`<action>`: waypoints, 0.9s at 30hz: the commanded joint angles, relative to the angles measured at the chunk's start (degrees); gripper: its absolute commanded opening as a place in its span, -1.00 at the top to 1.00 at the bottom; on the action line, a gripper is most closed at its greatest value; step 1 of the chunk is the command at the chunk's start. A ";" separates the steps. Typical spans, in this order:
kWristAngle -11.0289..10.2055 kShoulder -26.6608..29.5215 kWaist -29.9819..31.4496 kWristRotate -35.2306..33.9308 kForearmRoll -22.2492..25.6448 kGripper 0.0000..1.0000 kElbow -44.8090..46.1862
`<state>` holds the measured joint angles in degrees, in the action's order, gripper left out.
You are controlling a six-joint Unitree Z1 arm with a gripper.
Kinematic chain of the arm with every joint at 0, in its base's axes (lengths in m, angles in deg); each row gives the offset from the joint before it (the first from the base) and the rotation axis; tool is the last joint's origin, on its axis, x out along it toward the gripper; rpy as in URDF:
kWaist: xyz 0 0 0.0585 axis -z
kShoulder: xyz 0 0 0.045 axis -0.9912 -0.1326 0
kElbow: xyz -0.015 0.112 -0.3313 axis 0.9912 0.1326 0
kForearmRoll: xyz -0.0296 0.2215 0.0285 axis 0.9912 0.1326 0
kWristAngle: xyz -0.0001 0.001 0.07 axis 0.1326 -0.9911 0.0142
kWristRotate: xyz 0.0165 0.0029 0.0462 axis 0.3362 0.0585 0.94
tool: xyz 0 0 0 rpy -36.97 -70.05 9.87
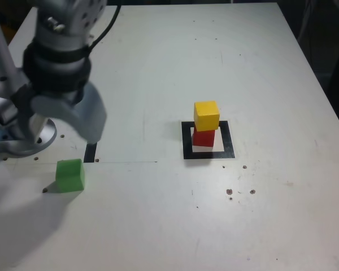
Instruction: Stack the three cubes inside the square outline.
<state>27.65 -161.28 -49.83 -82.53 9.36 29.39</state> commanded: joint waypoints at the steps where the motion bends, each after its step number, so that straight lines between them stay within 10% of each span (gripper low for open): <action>1: 1.36 -0.78 2.93 -1.75 -0.95 -0.87 1.48; 10: 4.93 -5.91 9.46 -2.60 -11.76 -0.95 7.58; 27: 3.12 -5.92 9.60 -2.97 -19.48 -0.99 11.01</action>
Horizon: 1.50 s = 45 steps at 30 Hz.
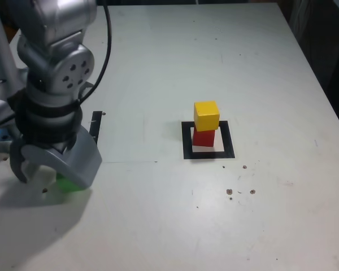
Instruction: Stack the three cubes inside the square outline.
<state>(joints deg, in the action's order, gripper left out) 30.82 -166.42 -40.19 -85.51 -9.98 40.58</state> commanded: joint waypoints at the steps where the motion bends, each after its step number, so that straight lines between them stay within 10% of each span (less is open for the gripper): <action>1: -0.04 -1.36 -0.07 0.07 -0.33 -0.99 -0.17; 27: -1.20 -9.64 -3.42 3.09 14.70 -0.97 -10.15; 45: -4.12 -6.53 -4.88 5.44 9.05 -0.94 -8.88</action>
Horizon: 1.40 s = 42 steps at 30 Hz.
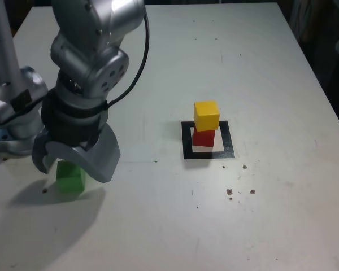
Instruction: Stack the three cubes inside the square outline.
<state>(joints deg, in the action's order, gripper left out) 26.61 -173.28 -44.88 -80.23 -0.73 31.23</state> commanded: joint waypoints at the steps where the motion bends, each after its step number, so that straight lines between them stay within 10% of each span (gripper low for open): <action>1: 0.06 0.53 -0.23 0.22 -0.42 -0.94 0.84; 24: -1.08 3.65 -0.32 -3.41 1.86 -0.98 1.96; 42: 6.12 3.61 0.55 -5.31 -8.55 -0.82 6.13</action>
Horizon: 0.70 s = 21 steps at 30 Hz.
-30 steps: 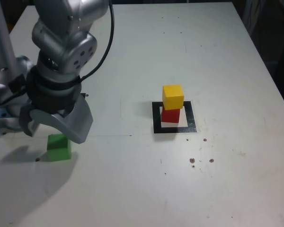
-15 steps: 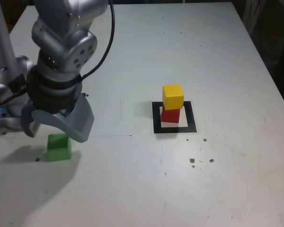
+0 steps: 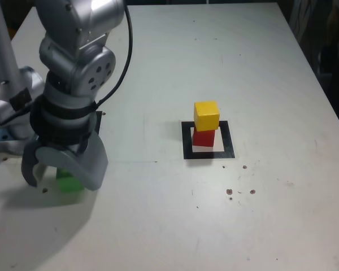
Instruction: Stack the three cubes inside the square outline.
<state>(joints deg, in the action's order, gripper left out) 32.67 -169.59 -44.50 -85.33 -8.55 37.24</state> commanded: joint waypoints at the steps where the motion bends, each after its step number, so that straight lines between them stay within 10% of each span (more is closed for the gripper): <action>1: 0.06 -0.05 0.22 -0.34 -1.36 -0.82 0.19; 13: 0.40 -0.09 0.24 -1.91 -8.70 -0.71 4.73; 21: 0.40 -0.41 0.24 -1.89 -10.27 -0.24 4.91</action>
<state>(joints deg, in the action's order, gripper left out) 33.10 -169.77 -44.29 -87.17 -18.63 42.13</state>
